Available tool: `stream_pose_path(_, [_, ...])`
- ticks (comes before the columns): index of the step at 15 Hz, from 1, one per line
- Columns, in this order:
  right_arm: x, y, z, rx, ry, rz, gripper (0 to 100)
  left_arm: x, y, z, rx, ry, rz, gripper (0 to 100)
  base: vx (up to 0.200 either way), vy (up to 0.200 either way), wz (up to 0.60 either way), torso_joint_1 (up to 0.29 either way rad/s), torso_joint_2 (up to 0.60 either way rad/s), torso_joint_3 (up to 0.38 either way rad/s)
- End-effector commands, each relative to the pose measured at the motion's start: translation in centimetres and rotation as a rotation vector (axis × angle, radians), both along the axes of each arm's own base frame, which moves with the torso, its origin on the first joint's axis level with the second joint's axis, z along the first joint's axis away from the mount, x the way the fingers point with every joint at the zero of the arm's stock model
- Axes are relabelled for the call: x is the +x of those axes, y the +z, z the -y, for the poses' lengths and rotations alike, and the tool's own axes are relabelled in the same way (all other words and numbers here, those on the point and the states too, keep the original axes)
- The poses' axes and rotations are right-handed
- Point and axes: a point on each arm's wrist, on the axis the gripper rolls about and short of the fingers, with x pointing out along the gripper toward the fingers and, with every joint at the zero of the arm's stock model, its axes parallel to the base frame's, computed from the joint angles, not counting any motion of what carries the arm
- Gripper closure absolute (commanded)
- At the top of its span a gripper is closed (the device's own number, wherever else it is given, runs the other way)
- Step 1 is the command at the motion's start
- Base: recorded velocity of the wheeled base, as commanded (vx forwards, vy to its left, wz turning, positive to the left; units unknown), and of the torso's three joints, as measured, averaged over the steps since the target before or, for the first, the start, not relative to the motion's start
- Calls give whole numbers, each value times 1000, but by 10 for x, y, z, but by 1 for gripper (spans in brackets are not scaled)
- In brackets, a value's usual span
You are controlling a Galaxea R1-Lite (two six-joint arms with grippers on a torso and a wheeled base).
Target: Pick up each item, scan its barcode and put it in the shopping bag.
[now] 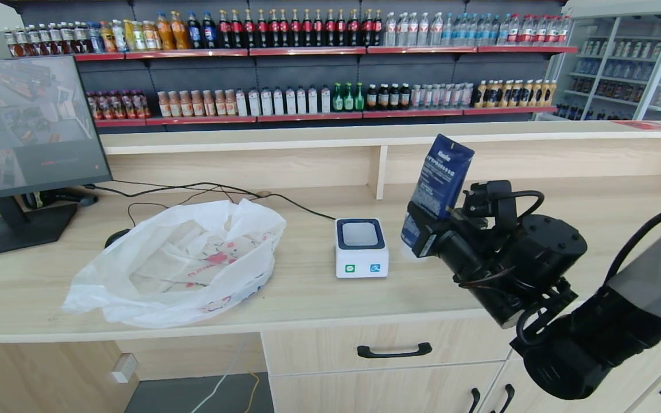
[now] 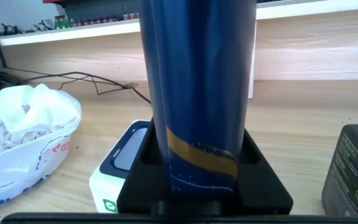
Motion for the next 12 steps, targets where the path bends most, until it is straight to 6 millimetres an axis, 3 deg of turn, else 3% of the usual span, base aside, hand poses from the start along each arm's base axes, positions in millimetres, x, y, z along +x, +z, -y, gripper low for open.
stream_pose_path(1, [-33,23,10,6,35,36,100,0,0,0,0,0,0,0,0,0,0,0,0,0])
stream_pose_path(4, [-65,32,12,-2,99,44,100,0,0,0,0,0,0,0,0,0,0,0,0,0])
stream_pose_path(10, [-123,29,48,-56,202,23,100,0,0,0,0,2,0,0,0,0,0,0,0,0])
stream_pose_path(12, [-129,32,53,-55,221,37,100,0,0,0,0,0,0,0,0,0,0,0,0,0])
